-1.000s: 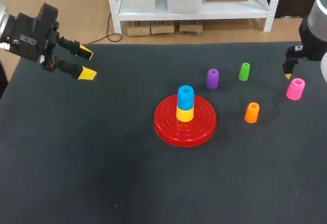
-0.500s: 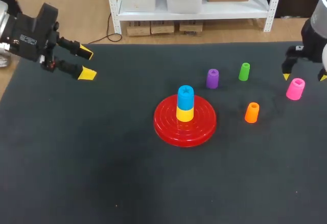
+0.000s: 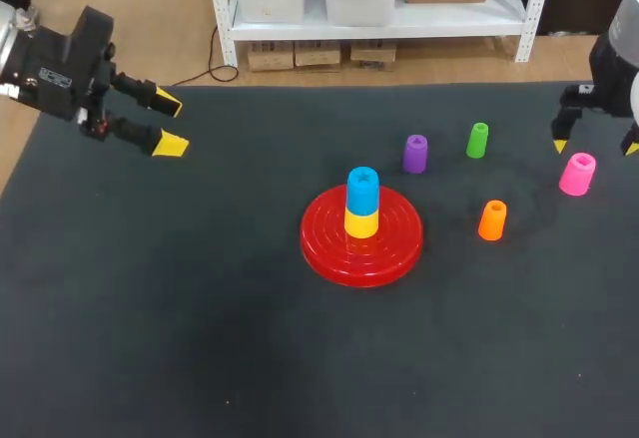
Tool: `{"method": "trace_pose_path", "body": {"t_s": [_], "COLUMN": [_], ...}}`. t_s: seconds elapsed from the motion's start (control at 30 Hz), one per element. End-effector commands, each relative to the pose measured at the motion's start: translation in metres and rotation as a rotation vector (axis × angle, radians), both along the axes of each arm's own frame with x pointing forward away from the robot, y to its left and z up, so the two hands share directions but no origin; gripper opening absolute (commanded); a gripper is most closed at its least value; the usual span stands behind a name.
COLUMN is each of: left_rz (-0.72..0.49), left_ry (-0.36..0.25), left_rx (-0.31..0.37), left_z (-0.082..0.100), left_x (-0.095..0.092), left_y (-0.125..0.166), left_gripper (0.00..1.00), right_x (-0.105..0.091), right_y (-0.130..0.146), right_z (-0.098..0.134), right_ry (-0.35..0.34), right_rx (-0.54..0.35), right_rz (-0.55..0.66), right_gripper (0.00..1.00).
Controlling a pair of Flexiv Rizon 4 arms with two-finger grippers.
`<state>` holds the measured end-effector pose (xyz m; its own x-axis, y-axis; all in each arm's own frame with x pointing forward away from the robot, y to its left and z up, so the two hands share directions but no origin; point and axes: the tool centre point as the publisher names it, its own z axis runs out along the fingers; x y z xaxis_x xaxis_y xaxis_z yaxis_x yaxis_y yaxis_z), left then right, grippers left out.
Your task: Pick up and stack the cylinders on the red base in this order: pink,purple,orange,green
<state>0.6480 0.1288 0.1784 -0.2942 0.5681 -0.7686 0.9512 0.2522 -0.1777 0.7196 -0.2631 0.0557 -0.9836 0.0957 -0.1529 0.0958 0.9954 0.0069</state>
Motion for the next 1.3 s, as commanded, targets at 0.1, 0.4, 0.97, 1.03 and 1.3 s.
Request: {"method": "trace_pose_path", "body": {"t_s": [0.1, 0.4, 0.97, 1.03, 1.3], "left_rz": [0.001, 0.001, 0.001, 0.001, 0.001], "left_ry": [-0.004, -0.004, -0.004, -0.004, -0.004], "left_rx": [-0.003, -0.003, -0.003, -0.003, -0.003], "left_z": [-0.001, -0.001, -0.001, -0.001, -0.001], "left_x": [-0.001, -0.001, -0.001, -0.001, -0.001], "left_y": [0.001, 0.001, 0.001, 0.001, 0.001], "left_gripper": [1.0, 1.0, 1.0, 1.0, 1.0], "right_x": [-0.001, -0.003, 0.0, 0.0, 0.0], "right_y": [0.0, -0.002, -0.001, 0.0, 0.002], "right_z": [0.0, -0.014, -0.022, -0.023, -0.026], "right_ry": [-0.002, 0.053, 0.082, 0.085, 0.093], "right_rx": [-0.001, 0.006, -0.013, -0.013, -0.016], "right_rz": [-0.001, -0.022, -0.017, -0.017, -0.008], "right_gripper": [1.0, 1.0, 0.78, 0.8, 0.78]}}
